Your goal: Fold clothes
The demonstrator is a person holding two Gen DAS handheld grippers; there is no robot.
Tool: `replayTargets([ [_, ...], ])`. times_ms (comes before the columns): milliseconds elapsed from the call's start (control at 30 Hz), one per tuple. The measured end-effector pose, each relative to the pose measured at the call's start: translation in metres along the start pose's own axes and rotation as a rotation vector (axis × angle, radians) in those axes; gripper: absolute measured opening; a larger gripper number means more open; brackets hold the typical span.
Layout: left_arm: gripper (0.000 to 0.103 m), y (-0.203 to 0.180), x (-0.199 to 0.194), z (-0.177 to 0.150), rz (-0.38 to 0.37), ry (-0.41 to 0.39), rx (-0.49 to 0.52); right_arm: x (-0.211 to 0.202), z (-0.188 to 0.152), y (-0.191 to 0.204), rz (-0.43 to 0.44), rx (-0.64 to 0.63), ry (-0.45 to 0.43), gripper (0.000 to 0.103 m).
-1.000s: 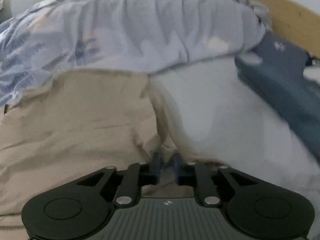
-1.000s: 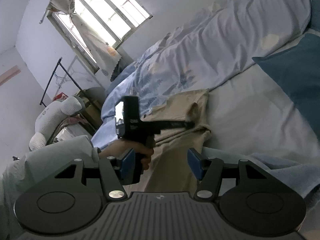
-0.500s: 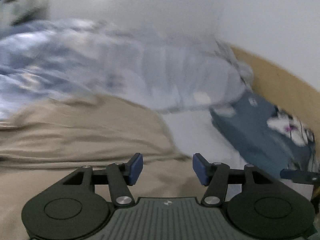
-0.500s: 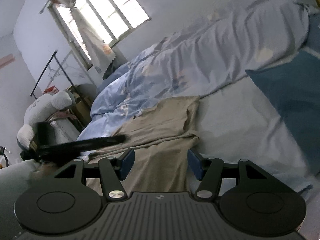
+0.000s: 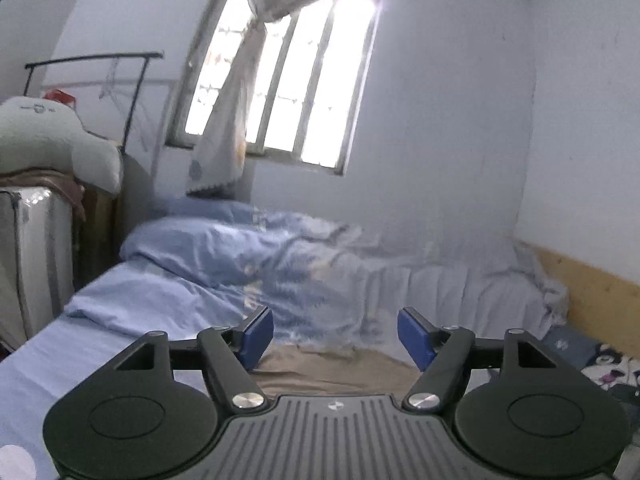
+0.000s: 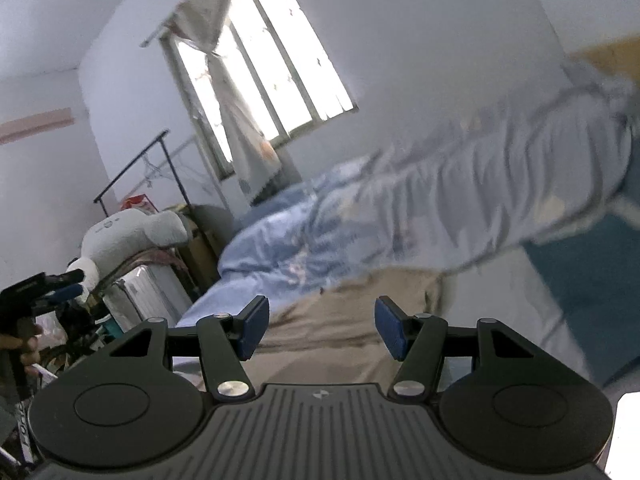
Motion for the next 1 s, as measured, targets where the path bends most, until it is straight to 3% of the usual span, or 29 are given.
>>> replayTargets([
  [100,0.074,0.001,-0.031,-0.007,0.060,-0.008,0.017,-0.033,0.010,0.027,-0.018,-0.049,-0.045,0.061],
  [200,0.076,0.005,-0.047,-0.022,0.174,0.019,0.034,-0.056,0.013,0.052,-0.025,-0.086,-0.068,0.065],
  [267,0.079,0.013,-0.056,-0.035,0.169,0.040,-0.018,-0.066,0.012,0.068,-0.031,-0.110,-0.076,0.067],
  [400,0.079,0.026,-0.060,-0.059,0.202,0.108,-0.112,-0.060,-0.002,0.090,-0.024,-0.128,-0.034,0.067],
  [533,0.079,0.030,-0.060,-0.081,0.268,0.158,-0.102,-0.047,-0.024,0.106,-0.022,-0.153,-0.001,0.067],
  [833,0.079,0.035,-0.053,-0.138,0.303,0.234,-0.124,-0.022,-0.066,0.115,-0.035,-0.174,0.072,0.067],
  [1000,0.079,0.053,-0.041,-0.170,0.252,0.244,-0.177,-0.011,-0.081,0.115,-0.023,-0.179,0.104,0.068],
])
Point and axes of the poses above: each gripper's, at about its wrist camera, not at the fingertips, and x roughly the way its jaws point, y to its left, z to its top, the point moved 5 cm from there along x, roughly the way its jaws point, and after that the axes turned 15 degrees about y, right-handed, at the moved point
